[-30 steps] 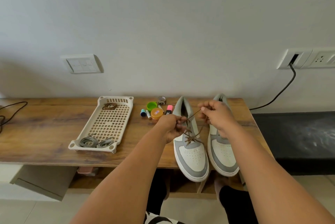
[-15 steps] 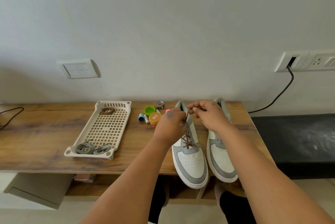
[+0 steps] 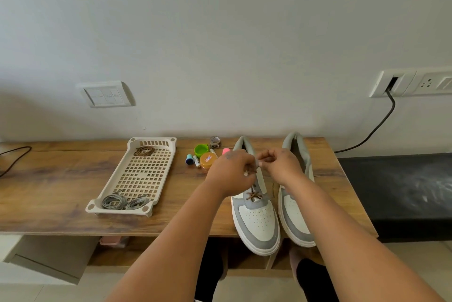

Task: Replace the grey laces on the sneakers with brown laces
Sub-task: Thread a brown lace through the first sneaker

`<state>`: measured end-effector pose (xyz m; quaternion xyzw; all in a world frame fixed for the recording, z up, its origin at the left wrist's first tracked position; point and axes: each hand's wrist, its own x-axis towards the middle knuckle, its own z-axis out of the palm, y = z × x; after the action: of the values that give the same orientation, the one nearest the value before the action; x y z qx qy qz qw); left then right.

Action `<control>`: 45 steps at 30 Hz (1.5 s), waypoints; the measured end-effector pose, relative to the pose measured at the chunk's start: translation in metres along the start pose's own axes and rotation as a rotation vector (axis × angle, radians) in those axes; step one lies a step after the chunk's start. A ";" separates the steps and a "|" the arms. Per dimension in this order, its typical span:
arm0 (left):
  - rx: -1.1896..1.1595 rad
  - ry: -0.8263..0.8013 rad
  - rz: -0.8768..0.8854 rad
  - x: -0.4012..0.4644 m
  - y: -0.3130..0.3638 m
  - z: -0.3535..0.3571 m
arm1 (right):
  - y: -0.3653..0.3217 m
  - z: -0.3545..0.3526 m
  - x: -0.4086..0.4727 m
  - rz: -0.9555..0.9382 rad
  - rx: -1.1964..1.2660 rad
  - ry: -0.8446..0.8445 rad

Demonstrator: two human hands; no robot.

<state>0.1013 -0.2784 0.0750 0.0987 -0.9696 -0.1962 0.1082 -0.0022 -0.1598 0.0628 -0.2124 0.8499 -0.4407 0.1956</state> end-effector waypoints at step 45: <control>-0.112 -0.522 -0.472 -0.005 -0.037 -0.005 | 0.021 -0.028 0.004 -0.121 -0.586 -0.103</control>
<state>0.1132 -0.3126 0.0635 0.2607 -0.9027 -0.2872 -0.1862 -0.0243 -0.1329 0.0599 -0.3323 0.9156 -0.1762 0.1423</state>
